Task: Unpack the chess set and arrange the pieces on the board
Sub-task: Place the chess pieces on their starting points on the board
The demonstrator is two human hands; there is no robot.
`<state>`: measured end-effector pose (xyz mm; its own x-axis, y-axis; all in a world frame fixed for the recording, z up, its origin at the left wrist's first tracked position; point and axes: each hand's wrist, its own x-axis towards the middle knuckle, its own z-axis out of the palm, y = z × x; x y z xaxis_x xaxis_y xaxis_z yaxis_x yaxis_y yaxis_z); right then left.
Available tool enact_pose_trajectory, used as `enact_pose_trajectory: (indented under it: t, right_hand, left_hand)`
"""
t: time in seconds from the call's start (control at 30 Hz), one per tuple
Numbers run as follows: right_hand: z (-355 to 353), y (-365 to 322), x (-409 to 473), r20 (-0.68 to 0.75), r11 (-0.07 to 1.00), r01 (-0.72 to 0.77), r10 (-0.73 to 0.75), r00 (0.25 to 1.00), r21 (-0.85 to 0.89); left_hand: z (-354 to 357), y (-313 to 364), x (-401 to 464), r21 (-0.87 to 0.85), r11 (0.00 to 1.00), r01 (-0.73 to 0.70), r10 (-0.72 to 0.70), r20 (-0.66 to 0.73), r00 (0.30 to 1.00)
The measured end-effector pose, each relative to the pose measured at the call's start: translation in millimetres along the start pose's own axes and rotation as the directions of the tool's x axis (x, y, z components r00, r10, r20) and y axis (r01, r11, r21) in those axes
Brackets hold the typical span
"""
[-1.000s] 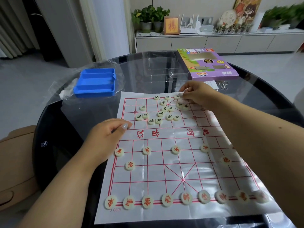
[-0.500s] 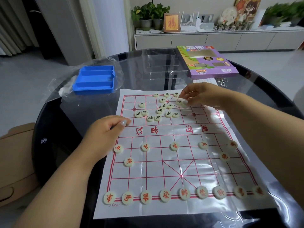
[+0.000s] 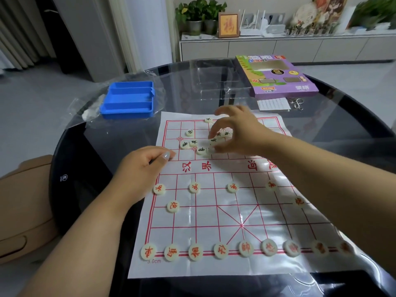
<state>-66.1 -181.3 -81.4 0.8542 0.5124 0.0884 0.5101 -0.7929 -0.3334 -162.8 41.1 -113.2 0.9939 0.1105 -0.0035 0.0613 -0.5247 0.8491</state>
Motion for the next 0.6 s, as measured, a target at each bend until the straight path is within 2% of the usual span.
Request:
enact_pose_trajectory:
  t: [0.17, 0.37, 0.47, 0.6]
  right_hand:
    - [16, -15, 5, -0.025, 0.998, -0.020, 0.018, 1.000, -0.056]
    - [23, -20, 7, -0.065, 1.000, 0.000, -0.002, 0.998, -0.029]
    - [19, -10, 7, -0.125, 0.997, 0.013, -0.003, 0.992, 0.075]
    - [-2, 37, 12, -0.255, 0.933, -0.181, 0.266, 0.930, 0.312]
  left_hand:
    - [-1, -1, -1, -0.011, 1.000, 0.003, -0.003, 0.009, 1.000]
    - [-1, -2, 0, -0.003, 1.000, 0.009, -0.009, 0.014, 1.000]
    - [-1, -2, -1, -0.010, 1.000, 0.013, -0.013, 0.016, 1.000]
    - [0, -1, -1, -0.024, 1.000, 0.018, -0.018, 0.002, 1.000]
